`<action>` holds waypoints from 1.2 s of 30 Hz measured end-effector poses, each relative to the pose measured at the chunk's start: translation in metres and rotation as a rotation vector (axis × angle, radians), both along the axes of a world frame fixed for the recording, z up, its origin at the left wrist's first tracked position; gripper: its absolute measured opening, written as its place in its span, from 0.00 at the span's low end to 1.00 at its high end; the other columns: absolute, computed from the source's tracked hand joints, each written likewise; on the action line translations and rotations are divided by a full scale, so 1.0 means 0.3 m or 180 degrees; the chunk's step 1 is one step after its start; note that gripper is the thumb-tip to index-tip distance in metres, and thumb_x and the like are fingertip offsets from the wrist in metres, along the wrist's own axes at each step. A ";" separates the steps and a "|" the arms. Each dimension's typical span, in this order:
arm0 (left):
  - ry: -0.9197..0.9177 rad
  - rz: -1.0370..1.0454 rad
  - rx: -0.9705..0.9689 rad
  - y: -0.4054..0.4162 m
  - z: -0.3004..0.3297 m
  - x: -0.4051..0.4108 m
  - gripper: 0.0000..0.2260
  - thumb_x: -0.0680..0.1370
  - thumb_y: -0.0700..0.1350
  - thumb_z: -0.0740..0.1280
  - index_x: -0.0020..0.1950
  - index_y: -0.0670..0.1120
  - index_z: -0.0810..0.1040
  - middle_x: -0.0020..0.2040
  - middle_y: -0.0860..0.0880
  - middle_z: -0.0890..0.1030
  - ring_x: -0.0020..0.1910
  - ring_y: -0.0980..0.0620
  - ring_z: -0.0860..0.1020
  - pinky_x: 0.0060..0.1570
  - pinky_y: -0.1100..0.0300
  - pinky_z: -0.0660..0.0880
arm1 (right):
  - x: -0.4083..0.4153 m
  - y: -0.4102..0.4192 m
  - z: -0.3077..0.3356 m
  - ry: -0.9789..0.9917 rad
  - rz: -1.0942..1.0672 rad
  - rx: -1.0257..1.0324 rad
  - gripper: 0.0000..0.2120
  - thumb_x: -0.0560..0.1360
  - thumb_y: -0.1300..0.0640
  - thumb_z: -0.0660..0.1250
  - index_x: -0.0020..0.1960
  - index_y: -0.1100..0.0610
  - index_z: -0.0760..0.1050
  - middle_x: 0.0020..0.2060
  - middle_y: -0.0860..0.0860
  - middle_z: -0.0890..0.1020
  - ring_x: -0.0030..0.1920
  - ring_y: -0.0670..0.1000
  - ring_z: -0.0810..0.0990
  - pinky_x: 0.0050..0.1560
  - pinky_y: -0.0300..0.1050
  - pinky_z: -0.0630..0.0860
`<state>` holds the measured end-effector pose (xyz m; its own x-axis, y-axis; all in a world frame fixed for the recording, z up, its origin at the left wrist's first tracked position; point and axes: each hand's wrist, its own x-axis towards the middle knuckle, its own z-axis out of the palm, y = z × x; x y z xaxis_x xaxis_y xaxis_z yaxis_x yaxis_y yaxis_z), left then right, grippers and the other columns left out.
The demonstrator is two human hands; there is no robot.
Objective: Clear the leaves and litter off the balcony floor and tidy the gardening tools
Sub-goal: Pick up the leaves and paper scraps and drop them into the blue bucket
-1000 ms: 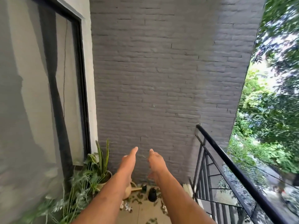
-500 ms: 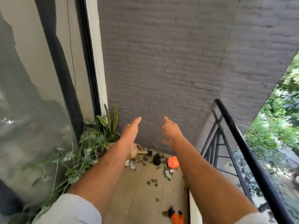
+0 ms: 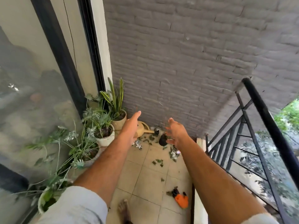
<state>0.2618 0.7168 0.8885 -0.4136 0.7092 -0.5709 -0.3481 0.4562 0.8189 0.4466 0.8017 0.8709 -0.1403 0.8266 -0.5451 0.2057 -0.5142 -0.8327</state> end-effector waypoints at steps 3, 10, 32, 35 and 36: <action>-0.0277 0.0089 -0.0099 0.121 -0.112 -0.144 0.33 0.79 0.70 0.67 0.77 0.53 0.72 0.75 0.47 0.73 0.64 0.46 0.71 0.60 0.44 0.72 | -0.108 0.132 -0.087 -0.0251 -0.0093 -0.0044 0.16 0.84 0.40 0.60 0.53 0.51 0.79 0.61 0.60 0.83 0.59 0.63 0.81 0.54 0.63 0.81; -0.0489 0.0120 -0.0378 0.285 -0.265 -0.313 0.34 0.79 0.71 0.65 0.80 0.54 0.69 0.80 0.49 0.70 0.74 0.45 0.71 0.59 0.48 0.72 | -0.203 0.295 -0.184 -0.0267 -0.0264 -0.0184 0.18 0.84 0.46 0.64 0.69 0.53 0.76 0.60 0.51 0.81 0.53 0.52 0.81 0.45 0.50 0.78; -0.0221 -0.0948 -0.1007 0.834 -0.576 -0.242 0.35 0.78 0.71 0.67 0.80 0.56 0.70 0.77 0.50 0.72 0.74 0.45 0.71 0.60 0.46 0.73 | 0.027 0.616 -0.502 0.0114 -0.1645 -0.1088 0.14 0.84 0.47 0.63 0.66 0.49 0.78 0.58 0.51 0.85 0.62 0.57 0.82 0.66 0.63 0.77; -0.0156 -0.0891 -0.1105 0.906 -0.594 -0.274 0.26 0.79 0.70 0.67 0.71 0.56 0.76 0.66 0.51 0.76 0.69 0.45 0.73 0.59 0.47 0.73 | 0.014 0.707 -0.512 0.0131 -0.1536 -0.1057 0.09 0.84 0.46 0.63 0.58 0.47 0.80 0.57 0.51 0.85 0.61 0.56 0.82 0.66 0.63 0.77; -0.0140 -0.0850 -0.1124 0.933 -0.601 -0.282 0.24 0.79 0.70 0.67 0.69 0.58 0.77 0.66 0.51 0.76 0.69 0.45 0.73 0.59 0.46 0.74 | 0.012 0.744 -0.523 0.0138 -0.1466 -0.1036 0.09 0.84 0.46 0.63 0.58 0.47 0.79 0.57 0.50 0.85 0.61 0.56 0.82 0.65 0.62 0.77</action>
<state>0.1773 0.9968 0.7082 -0.2122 0.5462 -0.8103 -0.2110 0.7840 0.5838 0.4502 1.0250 0.7139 0.1671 0.5980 -0.7839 -0.1317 -0.7744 -0.6188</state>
